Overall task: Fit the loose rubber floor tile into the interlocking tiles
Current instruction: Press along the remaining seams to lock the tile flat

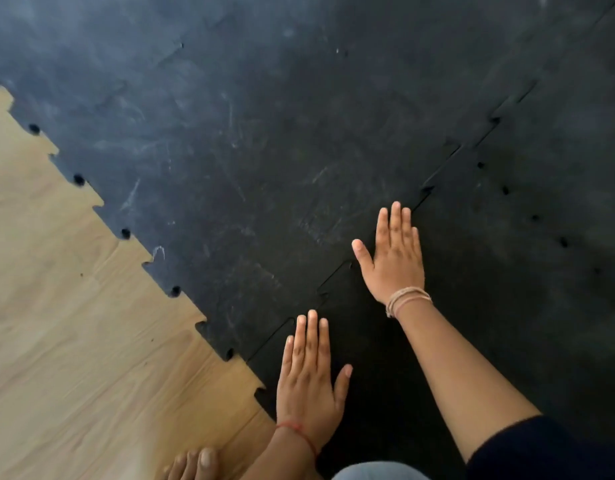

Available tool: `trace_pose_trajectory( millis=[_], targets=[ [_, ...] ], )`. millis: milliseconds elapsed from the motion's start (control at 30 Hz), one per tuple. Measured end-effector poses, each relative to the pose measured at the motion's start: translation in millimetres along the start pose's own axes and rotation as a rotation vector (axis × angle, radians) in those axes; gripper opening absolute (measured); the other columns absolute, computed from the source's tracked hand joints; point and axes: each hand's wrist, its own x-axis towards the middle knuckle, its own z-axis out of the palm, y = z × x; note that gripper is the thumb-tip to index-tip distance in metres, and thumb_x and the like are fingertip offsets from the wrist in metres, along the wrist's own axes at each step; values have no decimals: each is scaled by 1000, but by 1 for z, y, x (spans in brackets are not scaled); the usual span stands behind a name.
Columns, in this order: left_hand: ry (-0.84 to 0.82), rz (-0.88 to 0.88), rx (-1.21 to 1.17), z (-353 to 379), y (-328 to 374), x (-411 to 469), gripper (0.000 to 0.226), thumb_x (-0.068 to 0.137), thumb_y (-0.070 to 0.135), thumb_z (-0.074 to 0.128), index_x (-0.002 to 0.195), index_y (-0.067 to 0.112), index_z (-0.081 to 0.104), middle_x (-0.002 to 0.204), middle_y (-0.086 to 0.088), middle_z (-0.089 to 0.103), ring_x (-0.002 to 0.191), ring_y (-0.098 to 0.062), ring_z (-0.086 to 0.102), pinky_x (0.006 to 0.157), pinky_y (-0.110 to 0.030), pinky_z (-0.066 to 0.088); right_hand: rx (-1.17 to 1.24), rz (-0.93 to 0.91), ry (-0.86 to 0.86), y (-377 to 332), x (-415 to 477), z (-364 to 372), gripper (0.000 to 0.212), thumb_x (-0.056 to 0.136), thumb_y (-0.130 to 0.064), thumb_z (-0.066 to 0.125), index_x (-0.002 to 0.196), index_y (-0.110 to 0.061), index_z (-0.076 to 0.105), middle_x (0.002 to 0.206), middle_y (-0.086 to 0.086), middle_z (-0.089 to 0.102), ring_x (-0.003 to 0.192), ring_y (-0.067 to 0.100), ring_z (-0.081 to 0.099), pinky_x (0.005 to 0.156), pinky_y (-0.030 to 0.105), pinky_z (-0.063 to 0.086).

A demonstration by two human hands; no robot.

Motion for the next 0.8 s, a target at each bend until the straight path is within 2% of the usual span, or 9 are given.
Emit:
trace_pose_trajectory(
  millis=[67, 167, 267, 367, 500, 567, 667, 700, 800],
  targets=[
    [18, 95, 18, -8, 5, 34, 64, 94, 48, 14, 144, 8, 16, 157, -5, -3, 142, -17, -2, 113, -32, 0, 67, 24, -5, 13, 2, -7, 84, 84, -65, -7, 145, -7, -6, 156, 11, -7, 142, 20, -10, 114, 34, -5],
    [-23, 237, 87, -17, 9, 94, 63, 95, 47, 11, 140, 5, 24, 150, -10, 26, 142, -16, -8, 112, -32, 2, 13, 27, 73, 28, 3, -4, 77, 84, -57, -4, 142, -6, -4, 155, 14, -1, 139, 19, -11, 114, 36, -2],
    [-46, 273, 88, -9, 11, 104, 64, 95, 47, 11, 140, 4, 25, 150, -11, 24, 141, -18, 0, 112, -33, 3, 33, 7, 98, 33, 6, 3, 70, 90, -51, 7, 142, -5, 4, 153, 13, 7, 138, 20, -5, 113, 36, 2],
    [-58, 277, 107, -10, 12, 101, 63, 95, 46, 12, 141, 4, 25, 150, -11, 23, 140, -19, 3, 112, -33, 2, 44, 8, 74, 34, 8, 2, 71, 90, -51, 11, 144, -6, 9, 151, 9, 3, 138, 19, -4, 112, 33, 0],
    [-80, 259, 69, -18, 15, 102, 63, 95, 45, 11, 140, 3, 22, 149, -13, 25, 140, -20, 3, 112, -33, 3, 148, -28, -31, 45, 11, -15, 66, 95, -51, 15, 146, -10, -1, 156, 7, -3, 141, 15, -10, 111, 27, -6],
    [-88, 310, 49, -21, 30, 117, 63, 95, 45, 10, 140, 3, 24, 148, -13, 27, 141, -22, 5, 112, -33, 3, 183, 67, -17, 63, 20, -26, 65, 97, -46, 21, 146, -10, -4, 156, 8, -7, 142, 16, -8, 112, 28, -5],
    [-52, 457, 88, -23, 69, 162, 65, 94, 46, 3, 142, 5, 22, 150, -13, 22, 142, -24, 8, 112, -32, -3, 12, 173, 65, 91, 36, -26, 68, 96, -49, 15, 144, -7, -8, 156, 10, -9, 142, 20, -12, 113, 32, -6],
    [-55, 474, 106, -21, 78, 173, 66, 94, 46, 1, 142, 5, 19, 152, -13, 19, 141, -25, 8, 112, -33, -4, 1, 165, 72, 94, 38, -22, 69, 94, -52, 11, 143, -9, -10, 155, 9, -11, 141, 19, -14, 113, 32, -7],
    [-64, 438, 105, -12, 85, 183, 63, 95, 44, 9, 139, 3, 29, 148, -15, 28, 140, -27, 20, 111, -36, 5, 38, 128, 108, 96, 42, -13, 70, 85, -55, 0, 140, -13, -11, 149, 4, -15, 138, 16, -17, 111, 30, -9]
  ],
)
